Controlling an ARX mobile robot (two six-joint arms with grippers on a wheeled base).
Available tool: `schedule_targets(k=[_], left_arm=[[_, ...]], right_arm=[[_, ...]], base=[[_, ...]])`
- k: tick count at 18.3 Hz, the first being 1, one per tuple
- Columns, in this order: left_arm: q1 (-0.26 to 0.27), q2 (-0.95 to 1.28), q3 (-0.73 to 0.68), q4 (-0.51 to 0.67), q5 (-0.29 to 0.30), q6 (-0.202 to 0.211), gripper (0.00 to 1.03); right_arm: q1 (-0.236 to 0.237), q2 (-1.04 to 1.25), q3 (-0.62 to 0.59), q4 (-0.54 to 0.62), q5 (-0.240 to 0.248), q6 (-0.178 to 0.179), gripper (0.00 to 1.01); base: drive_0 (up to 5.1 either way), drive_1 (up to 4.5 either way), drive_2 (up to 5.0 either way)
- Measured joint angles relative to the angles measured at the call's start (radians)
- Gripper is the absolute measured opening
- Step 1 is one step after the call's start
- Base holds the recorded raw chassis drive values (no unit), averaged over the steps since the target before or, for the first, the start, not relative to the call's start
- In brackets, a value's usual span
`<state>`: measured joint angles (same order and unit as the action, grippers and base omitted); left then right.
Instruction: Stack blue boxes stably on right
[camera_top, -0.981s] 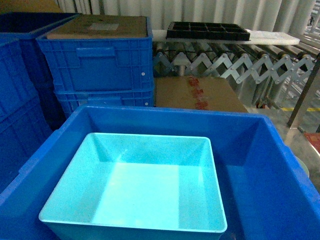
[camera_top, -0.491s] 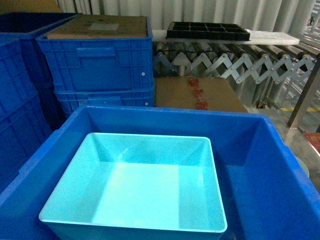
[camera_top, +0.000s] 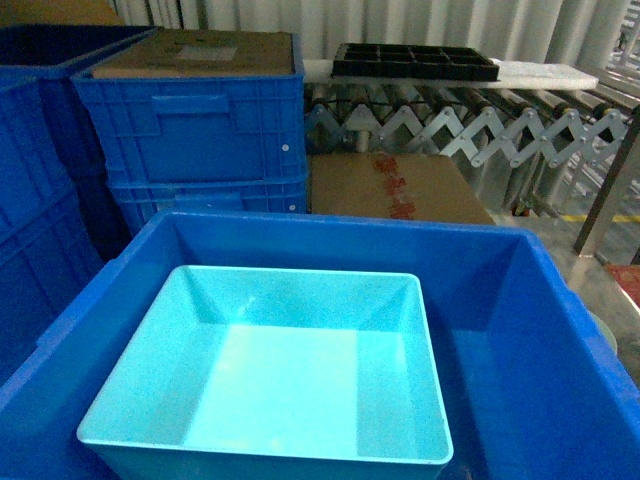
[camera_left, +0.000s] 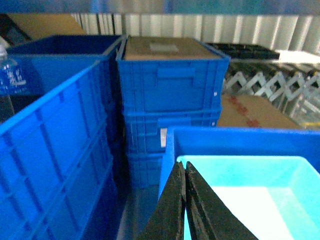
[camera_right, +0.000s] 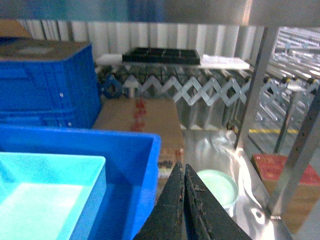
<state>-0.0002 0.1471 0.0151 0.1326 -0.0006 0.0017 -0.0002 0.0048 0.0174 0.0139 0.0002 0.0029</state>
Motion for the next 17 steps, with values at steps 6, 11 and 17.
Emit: schedule_targets(k=[6, 11, 17], left_arm=[[0.0, -0.137, 0.0, -0.134, 0.0, -0.001, 0.02], [0.0, -0.137, 0.0, -0.137, -0.001, -0.001, 0.02], [0.0, -0.137, 0.0, -0.137, 0.0, -0.001, 0.34]], right_arm=[[0.0, 0.0, -0.004, -0.019, 0.0, 0.0, 0.02], [0.0, 0.0, -0.004, -0.018, 0.0, 0.0, 0.02], [0.0, 0.0, -0.004, -0.018, 0.0, 0.0, 0.3]], base=[[0.0, 0.0, 0.0], [0.0, 0.0, 0.0], [0.0, 0.0, 0.0]])
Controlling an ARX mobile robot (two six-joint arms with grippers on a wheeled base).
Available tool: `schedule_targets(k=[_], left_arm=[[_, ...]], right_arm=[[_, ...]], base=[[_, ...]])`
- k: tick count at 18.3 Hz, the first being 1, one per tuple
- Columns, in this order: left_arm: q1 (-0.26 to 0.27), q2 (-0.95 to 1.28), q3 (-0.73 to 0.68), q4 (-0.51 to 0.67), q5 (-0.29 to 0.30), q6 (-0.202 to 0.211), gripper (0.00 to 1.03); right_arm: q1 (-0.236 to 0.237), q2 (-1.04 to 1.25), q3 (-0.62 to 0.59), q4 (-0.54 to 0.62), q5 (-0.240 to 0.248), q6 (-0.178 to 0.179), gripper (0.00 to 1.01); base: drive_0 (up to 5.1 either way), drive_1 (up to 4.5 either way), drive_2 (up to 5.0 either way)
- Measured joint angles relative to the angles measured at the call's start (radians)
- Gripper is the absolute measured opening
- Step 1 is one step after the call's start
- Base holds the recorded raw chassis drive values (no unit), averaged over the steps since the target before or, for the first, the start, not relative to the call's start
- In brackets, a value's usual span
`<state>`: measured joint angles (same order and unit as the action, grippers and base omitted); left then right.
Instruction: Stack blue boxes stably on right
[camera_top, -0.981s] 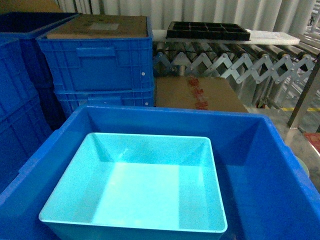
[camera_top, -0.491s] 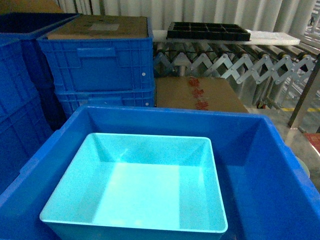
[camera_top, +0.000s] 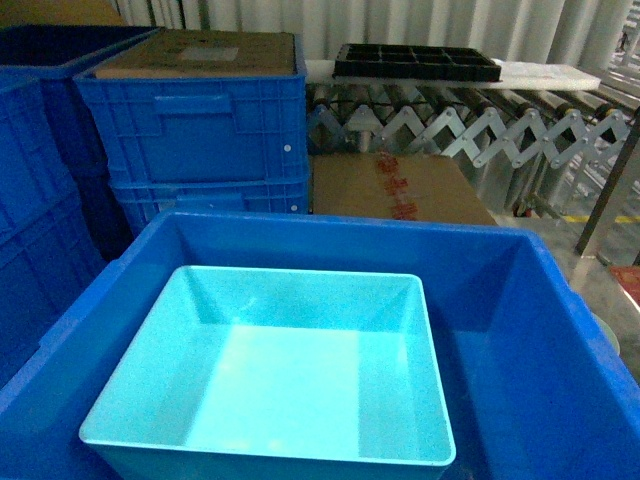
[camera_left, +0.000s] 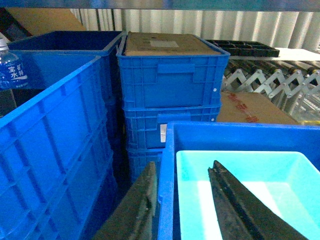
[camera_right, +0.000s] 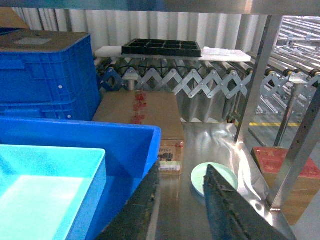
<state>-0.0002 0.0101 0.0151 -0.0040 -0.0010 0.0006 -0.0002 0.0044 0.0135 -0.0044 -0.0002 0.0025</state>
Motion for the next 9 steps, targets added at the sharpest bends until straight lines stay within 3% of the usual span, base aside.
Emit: schedule_targets(k=[4, 7, 9], left_arm=[[0.0, 0.0, 0.0, 0.0, 0.0, 0.0, 0.75], [0.0, 0.0, 0.0, 0.0, 0.0, 0.0, 1.0], [0.0, 0.0, 0.0, 0.0, 0.0, 0.0, 0.98]], right_arm=[[0.0, 0.0, 0.0, 0.0, 0.0, 0.0, 0.72], [0.0, 0.0, 0.0, 0.0, 0.0, 0.0, 0.99], [0.0, 0.0, 0.0, 0.0, 0.0, 0.0, 0.97]], base=[[0.0, 0.0, 0.0], [0.0, 0.0, 0.0], [0.0, 0.0, 0.0]])
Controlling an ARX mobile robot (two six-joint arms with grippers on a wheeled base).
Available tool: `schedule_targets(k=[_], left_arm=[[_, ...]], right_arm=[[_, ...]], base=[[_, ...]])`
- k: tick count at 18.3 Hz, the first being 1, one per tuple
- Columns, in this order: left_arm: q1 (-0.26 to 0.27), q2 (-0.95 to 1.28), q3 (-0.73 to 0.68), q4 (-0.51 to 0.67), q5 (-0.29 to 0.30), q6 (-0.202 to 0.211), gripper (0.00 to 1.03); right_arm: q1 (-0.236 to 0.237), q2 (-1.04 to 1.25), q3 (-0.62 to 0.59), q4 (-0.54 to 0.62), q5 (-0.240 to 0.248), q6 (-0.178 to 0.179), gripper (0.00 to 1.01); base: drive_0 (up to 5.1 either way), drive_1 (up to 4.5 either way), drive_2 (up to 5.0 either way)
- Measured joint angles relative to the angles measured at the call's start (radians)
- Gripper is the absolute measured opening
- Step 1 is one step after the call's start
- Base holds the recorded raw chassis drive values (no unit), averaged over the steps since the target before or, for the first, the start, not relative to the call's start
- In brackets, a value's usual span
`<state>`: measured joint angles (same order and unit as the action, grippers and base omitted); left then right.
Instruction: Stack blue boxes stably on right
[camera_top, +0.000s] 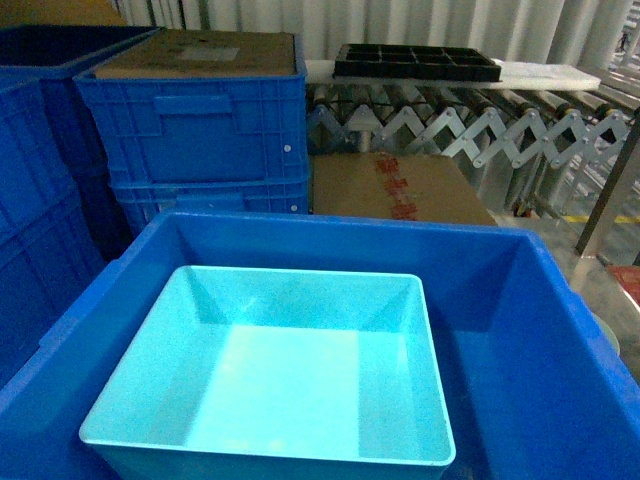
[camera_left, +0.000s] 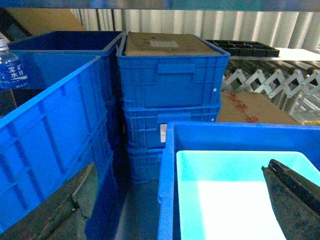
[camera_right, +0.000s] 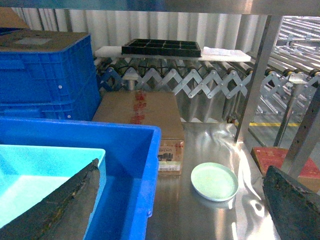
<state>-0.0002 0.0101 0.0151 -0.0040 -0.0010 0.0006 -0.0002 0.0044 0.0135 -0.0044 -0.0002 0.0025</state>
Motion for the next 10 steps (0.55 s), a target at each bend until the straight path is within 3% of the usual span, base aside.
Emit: schedule_targets(k=[10], left_arm=[[0.0, 0.0, 0.0, 0.0, 0.0, 0.0, 0.98]], right_arm=[[0.0, 0.0, 0.0, 0.0, 0.0, 0.0, 0.98]], base=[[0.0, 0.0, 0.0]])
